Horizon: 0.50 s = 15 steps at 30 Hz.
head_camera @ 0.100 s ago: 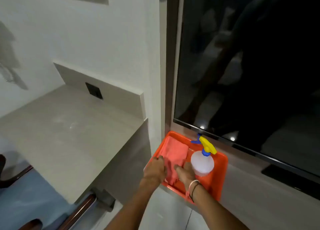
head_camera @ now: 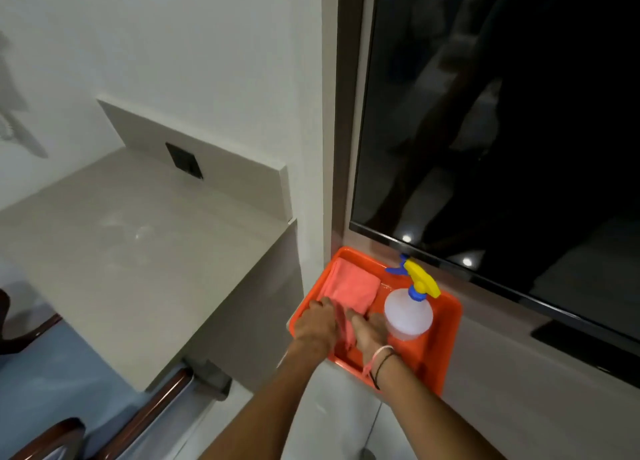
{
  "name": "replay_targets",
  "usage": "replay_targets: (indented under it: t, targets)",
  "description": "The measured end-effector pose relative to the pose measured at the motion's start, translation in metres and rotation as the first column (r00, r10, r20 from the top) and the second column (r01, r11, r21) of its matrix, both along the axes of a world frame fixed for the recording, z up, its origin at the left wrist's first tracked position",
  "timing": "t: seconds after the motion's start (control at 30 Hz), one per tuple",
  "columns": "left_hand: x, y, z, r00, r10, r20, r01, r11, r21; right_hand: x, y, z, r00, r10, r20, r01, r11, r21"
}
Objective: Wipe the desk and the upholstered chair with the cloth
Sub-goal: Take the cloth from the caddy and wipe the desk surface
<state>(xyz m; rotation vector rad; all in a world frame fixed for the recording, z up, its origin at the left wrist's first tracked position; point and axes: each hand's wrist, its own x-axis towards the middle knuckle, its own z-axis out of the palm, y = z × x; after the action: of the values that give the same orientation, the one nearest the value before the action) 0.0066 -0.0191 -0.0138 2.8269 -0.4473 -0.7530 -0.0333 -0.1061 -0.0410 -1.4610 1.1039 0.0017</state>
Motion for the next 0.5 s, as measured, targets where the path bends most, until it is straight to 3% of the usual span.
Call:
replay_targets:
  t: [0.13, 0.27, 0.37, 0.5]
  targets:
    - [0.005, -0.008, -0.004, 0.997, 0.069, -0.022, -0.070, 0.993, -0.091, 0.008, 0.008, -0.001, 0.990, -0.122, 0.069, 0.104, 0.969, 0.222]
    - [0.012, 0.010, 0.007, 0.987, 0.156, -0.047, -0.162, 0.930, -0.331, 0.007, -0.001, 0.009, 0.962, -0.104, 0.251, -0.011, 0.908, 0.419]
    - [0.009, 0.036, 0.026, 0.969, 0.245, -0.027, -0.221, 0.815, -0.535, 0.009, 0.000, 0.026, 0.931, -0.096, 0.351, -0.068, 0.902, 0.427]
    - [0.005, 0.083, 0.051, 0.910, 0.411, -0.054, -0.310, 0.588, -0.747, 0.023, 0.022, 0.050, 0.921, 0.050, 0.386, -0.222, 0.882, 0.416]
